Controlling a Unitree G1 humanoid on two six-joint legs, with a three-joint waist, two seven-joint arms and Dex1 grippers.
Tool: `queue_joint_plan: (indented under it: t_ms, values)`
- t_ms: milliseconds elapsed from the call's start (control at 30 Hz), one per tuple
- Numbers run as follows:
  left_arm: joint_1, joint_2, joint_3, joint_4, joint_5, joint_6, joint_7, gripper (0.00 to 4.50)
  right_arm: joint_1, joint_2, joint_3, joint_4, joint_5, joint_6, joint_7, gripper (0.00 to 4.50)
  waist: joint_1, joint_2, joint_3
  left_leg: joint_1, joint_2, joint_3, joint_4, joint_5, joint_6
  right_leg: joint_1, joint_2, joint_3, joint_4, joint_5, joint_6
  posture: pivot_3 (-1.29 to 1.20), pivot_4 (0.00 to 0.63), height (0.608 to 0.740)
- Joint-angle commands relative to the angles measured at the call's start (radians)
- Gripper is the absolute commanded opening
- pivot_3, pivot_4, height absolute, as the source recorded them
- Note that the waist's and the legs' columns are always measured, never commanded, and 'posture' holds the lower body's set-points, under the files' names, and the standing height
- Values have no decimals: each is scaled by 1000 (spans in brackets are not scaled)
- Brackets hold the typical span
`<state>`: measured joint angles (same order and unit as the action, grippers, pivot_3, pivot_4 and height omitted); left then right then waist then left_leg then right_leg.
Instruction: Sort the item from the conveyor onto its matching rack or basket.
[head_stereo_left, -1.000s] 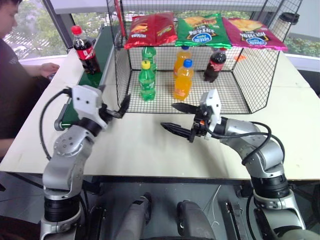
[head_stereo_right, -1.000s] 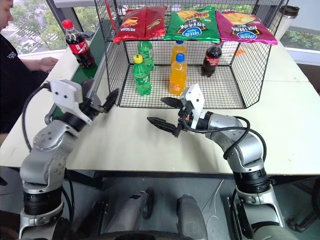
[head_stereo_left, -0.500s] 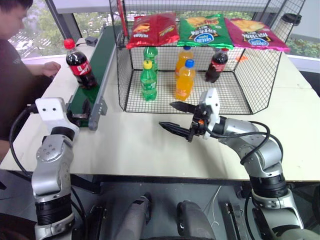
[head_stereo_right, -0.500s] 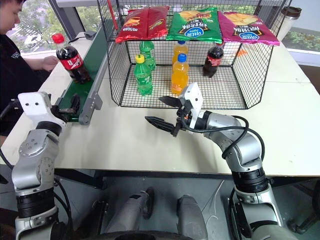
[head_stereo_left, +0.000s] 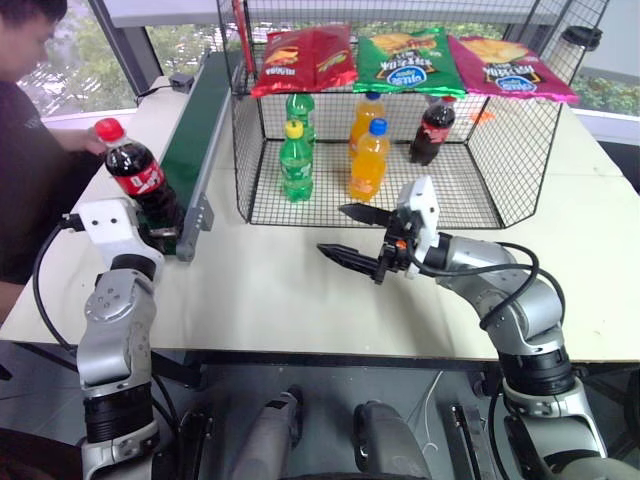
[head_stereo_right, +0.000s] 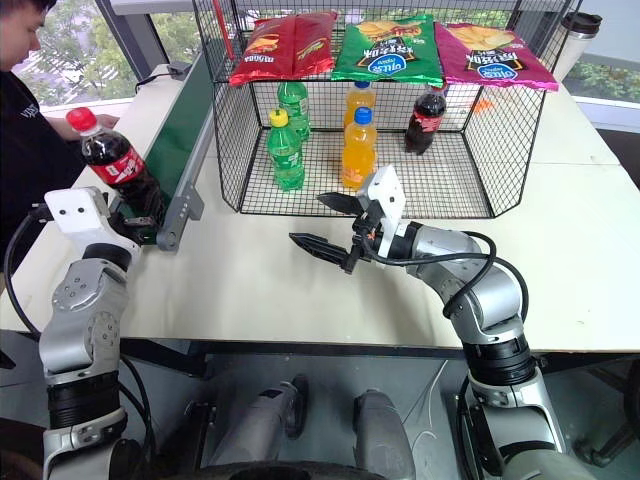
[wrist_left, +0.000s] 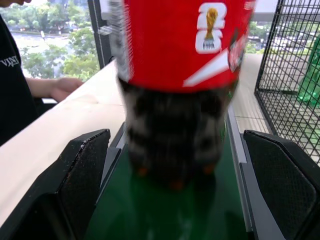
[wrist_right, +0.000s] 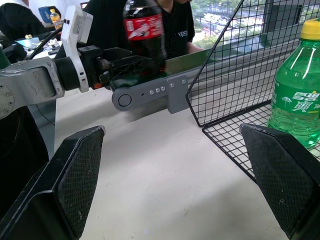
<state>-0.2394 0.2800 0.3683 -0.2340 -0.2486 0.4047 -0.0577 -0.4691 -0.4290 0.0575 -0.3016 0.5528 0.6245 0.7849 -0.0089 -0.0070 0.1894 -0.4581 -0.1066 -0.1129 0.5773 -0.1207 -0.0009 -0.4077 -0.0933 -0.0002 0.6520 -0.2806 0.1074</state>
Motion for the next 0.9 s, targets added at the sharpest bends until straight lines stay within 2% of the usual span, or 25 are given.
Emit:
queue_joint_plan:
  t_ms: [33,100,200,233,267,533,633,733,900]
  values:
    - [-4,4,-4,-14,8,-28,4,4500,-7,-2,-7,-26,6,-12,-4,4482,0,0,0,0,0,0,0,0,0,0,0,0,0,0,0,0,150,738]
    - [1,1,-2,-15,0,-51,-11,4500,-8,-2,-7,-25,5,-12,-6,4482,0,0,0,0,0,0,0,0,0,0,0,0,0,0,0,0,150,738]
    - [15,-6,13,-34,-27,-76,-28,3730,-10,-4,-9,-21,4,-14,-7,4500,2,0,0,0,0,0,0,0,0,0,0,0,0,0,0,0,150,738]
    - [14,-5,20,-41,-34,-76,-27,3221,-10,-4,-9,-19,3,-14,-7,4500,2,0,0,0,0,0,0,0,0,0,0,0,0,0,0,0,150,738]
    - [5,-5,33,-47,-47,-75,-22,2903,-10,-5,-10,-19,3,-14,-6,4500,2,0,0,0,0,0,0,0,0,0,0,0,0,0,0,0,150,738]
    - [-84,36,79,-84,-60,-56,45,2884,-6,-14,-17,-24,7,-12,-4,4500,0,-1,0,-1,0,0,0,0,0,-1,0,0,0,1,2,0,150,738]
    - [-107,88,34,-129,-157,17,-71,2884,-8,-20,-23,-30,14,-6,-5,4500,2,-1,0,-1,0,0,0,0,0,-1,0,0,0,1,3,0,150,738]
    - [-64,164,-75,-187,-164,46,-208,2884,-12,-28,-31,-31,14,-3,-10,4500,2,-1,0,-2,0,0,0,0,0,-1,0,0,-1,1,2,0,150,738]
    - [-50,192,-185,-241,-204,72,-327,2884,-25,-41,-59,-19,19,7,-30,4500,-2,-1,0,-1,0,0,0,0,0,-1,0,0,-1,0,0,0,150,738]
